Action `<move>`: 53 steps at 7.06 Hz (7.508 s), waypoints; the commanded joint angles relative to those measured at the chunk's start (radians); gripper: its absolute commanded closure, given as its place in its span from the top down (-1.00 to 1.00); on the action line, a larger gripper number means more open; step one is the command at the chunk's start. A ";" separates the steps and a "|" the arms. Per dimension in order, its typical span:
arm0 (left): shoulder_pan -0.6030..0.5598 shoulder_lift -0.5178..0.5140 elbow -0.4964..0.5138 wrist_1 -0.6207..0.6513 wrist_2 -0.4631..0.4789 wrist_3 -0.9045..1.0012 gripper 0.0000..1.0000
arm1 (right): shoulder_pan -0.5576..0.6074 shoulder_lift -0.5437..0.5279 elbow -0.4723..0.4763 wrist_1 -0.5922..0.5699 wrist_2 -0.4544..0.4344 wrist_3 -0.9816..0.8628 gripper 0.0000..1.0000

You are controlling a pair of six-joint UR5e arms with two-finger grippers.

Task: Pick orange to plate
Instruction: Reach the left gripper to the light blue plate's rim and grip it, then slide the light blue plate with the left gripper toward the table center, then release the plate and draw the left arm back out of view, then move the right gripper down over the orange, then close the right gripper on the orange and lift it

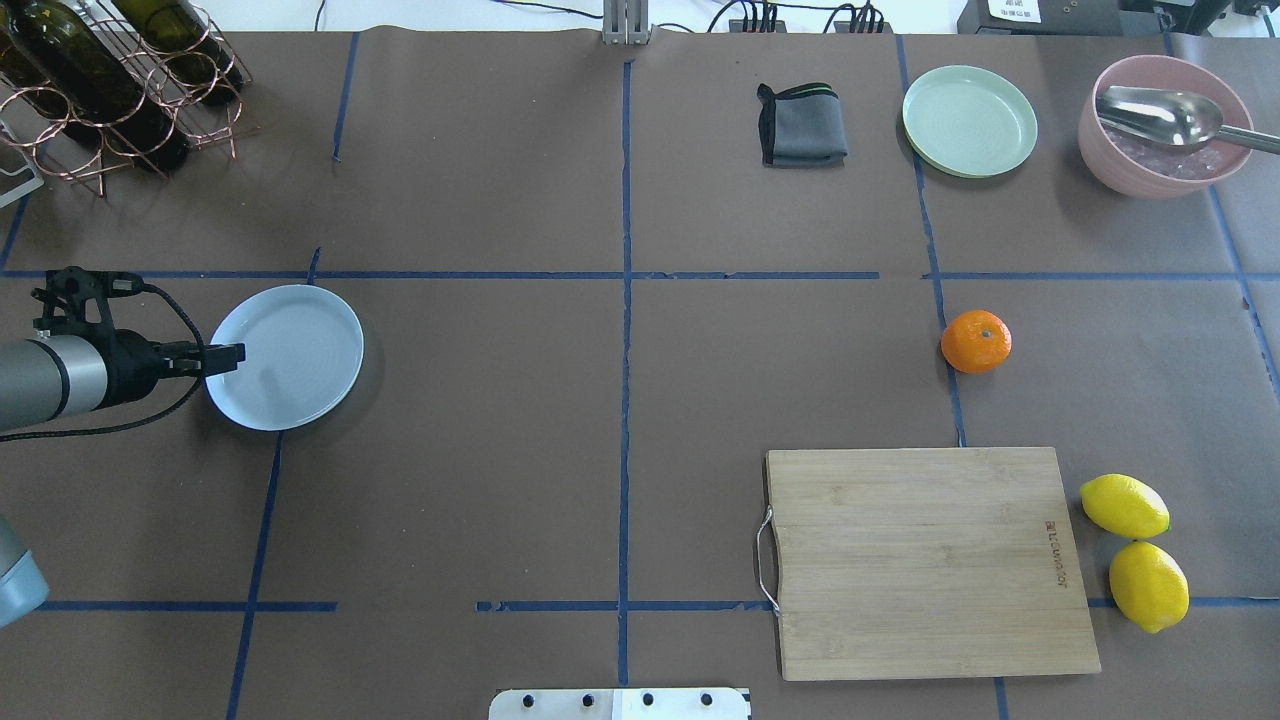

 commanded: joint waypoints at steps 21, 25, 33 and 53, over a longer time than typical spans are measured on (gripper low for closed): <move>-0.051 -0.490 -0.334 0.982 -0.121 0.359 1.00 | 0.002 -0.017 0.015 0.002 0.031 0.017 1.00; -0.662 -0.254 -0.234 1.028 -0.594 1.002 1.00 | 0.002 -0.017 0.017 0.003 0.029 0.017 1.00; -0.907 -0.001 -0.164 1.227 -0.612 1.191 1.00 | -0.082 0.066 0.087 0.008 0.028 0.091 1.00; -0.904 -0.033 -0.174 1.203 -0.614 1.205 1.00 | -0.809 0.556 -0.078 -0.006 -0.452 0.907 -0.66</move>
